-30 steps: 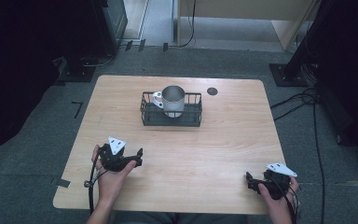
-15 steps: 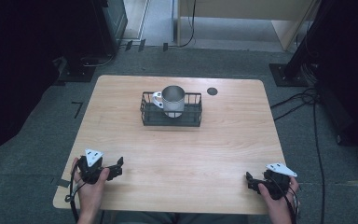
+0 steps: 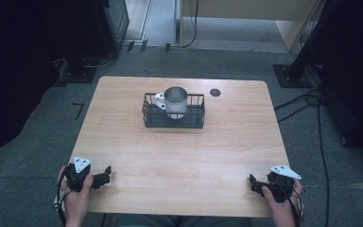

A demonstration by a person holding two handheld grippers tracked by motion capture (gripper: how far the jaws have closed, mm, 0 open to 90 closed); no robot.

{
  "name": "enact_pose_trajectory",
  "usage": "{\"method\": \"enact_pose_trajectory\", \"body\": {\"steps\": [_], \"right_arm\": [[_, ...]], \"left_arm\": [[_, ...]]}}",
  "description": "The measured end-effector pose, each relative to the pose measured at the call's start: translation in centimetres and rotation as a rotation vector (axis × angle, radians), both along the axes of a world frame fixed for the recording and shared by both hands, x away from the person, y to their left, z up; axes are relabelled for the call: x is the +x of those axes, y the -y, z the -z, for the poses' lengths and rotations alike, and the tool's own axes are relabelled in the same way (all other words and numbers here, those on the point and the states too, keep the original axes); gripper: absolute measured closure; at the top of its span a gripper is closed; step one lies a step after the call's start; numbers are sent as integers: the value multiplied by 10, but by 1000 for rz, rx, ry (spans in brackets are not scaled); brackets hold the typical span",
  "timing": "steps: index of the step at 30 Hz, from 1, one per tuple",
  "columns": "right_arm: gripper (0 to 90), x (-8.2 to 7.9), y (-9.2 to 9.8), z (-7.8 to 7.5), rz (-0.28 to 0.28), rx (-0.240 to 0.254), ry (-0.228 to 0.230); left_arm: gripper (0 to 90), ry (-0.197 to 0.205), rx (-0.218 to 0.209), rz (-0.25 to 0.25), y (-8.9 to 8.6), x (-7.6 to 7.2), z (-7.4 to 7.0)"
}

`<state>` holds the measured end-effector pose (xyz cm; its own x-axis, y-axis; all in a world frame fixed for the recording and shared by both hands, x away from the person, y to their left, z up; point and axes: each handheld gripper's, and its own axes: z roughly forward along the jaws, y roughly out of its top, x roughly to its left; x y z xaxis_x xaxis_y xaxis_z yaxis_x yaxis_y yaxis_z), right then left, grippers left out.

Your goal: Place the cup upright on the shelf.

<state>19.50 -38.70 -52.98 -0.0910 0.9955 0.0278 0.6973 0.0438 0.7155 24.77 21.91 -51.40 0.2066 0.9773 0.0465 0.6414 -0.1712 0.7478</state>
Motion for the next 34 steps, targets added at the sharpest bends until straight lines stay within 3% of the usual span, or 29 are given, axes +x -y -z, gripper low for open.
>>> {"method": "enact_pose_trajectory", "body": {"steps": [6,10,12,14,20,23,28,34], "right_arm": [[0,0,0,0,0,0,0],[0,0,0,0,0,0,0],[0,0,0,0,0,0,0],[0,0,0,0,0,0,0],[0,0,0,0,0,0,0],[0,0,0,0,0,0,0],[0,0,0,0,3,0,0],[0,1,0,0,12,2,-2]], "left_arm": [[0,-37,7,-42,-9,5,4],[0,-63,30,-22,-7,8,5],[0,-74,9,17,-7,10,5],[0,-91,-11,22,-9,11,5],[0,-90,-15,-6,-4,8,5],[0,-90,-13,8,2,5,6],[0,-88,-16,-42,6,8,6],[0,-88,-17,-44,6,9,6]]}}
